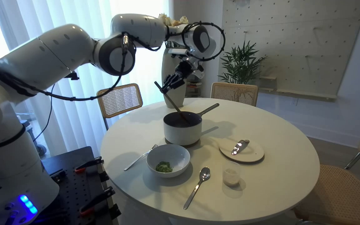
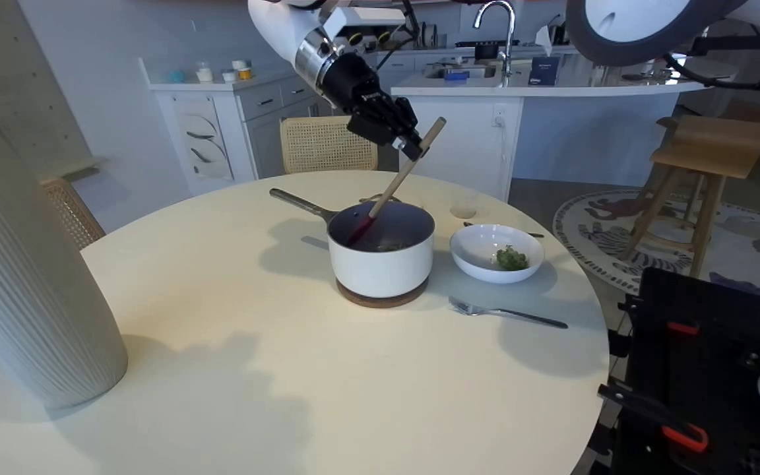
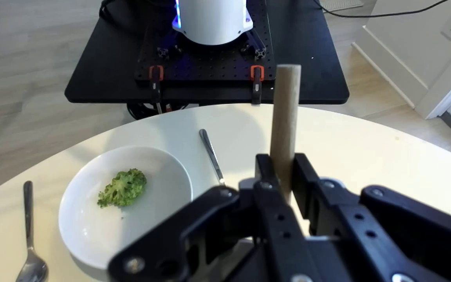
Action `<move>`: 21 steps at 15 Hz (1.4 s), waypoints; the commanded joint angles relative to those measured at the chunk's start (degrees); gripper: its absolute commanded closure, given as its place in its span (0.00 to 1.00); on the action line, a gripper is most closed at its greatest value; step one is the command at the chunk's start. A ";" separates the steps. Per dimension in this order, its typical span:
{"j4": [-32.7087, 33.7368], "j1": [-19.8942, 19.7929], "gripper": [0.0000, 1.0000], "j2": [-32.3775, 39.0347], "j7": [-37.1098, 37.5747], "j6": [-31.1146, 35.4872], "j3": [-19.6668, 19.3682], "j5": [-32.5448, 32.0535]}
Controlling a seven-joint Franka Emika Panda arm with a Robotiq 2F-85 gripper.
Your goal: Use the spatula to mix the contents of the pot then put it back on the table
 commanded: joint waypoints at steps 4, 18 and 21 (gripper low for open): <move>1.81 1.26 0.96 -2.65 1.68 -1.78 -0.66 -1.05; 3.25 2.45 0.96 -11.38 -0.74 -2.68 -0.74 -3.34; 4.30 3.82 0.96 -14.05 -0.44 -1.97 -0.63 -3.47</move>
